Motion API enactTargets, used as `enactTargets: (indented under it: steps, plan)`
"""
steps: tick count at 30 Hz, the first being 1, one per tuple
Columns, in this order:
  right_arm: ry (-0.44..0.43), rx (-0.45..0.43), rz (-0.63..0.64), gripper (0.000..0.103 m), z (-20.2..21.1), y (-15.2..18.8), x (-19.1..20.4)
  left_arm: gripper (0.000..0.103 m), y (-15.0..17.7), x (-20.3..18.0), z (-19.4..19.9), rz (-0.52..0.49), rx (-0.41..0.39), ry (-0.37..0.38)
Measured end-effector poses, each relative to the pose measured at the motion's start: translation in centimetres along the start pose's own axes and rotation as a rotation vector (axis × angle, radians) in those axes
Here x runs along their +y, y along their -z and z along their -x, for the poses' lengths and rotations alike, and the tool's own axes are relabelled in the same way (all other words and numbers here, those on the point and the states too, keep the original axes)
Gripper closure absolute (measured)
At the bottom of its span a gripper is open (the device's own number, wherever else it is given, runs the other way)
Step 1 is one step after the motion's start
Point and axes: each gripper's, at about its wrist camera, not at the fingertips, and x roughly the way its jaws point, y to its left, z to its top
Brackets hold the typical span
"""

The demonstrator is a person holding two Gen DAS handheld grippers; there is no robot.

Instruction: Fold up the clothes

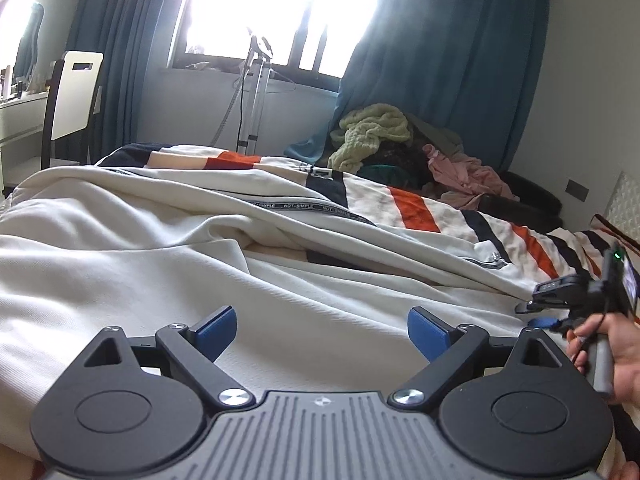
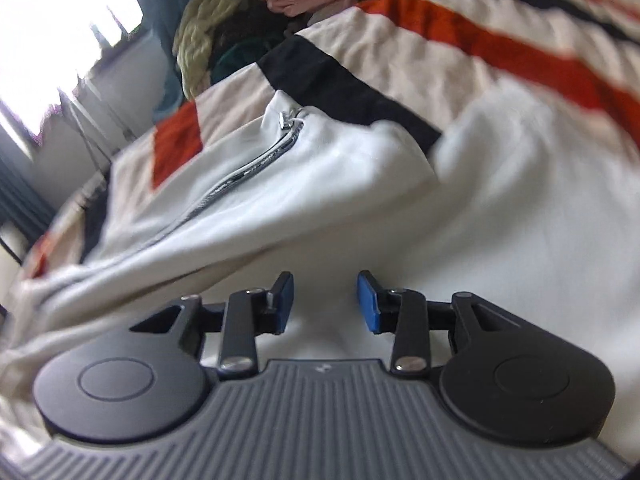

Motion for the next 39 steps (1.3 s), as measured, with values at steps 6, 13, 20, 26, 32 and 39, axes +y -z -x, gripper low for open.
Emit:
enactTargets:
  steps: [6, 13, 20, 26, 32, 39]
  plan:
    - [0.013, -0.067, 0.005, 0.066, -3.0, -3.3, 0.1, 0.009, 0.7, -0.2, -3.0, 0.002, 0.066, 0.019]
    - [0.096, -0.271, -0.034, 0.064, -5.4, -6.0, -1.6, 0.008, 1.9, -1.7, -6.9, -0.064, 0.143, 0.053]
    - [-0.072, -0.226, -0.255, 0.044, -6.1, -5.9, -3.5, 0.008, 2.8, -2.7, -7.8, -0.117, 0.162, 0.057]
    - [-0.201, -0.139, -0.383, 0.029, -6.2, -5.3, -4.8, 0.008, 2.4, -2.3, -6.6, -0.077, 0.139, 0.063]
    - [-0.176, -0.117, -0.459, 0.095, -5.4, -5.4, -5.0, 0.008, 2.0, -2.0, -6.3, -0.056, 0.122, 0.063]
    - [-0.157, -0.278, -0.273, 0.097, -0.3, -16.3, 2.7, 0.008, 1.6, -1.5, -6.1, -0.027, 0.107, 0.078]
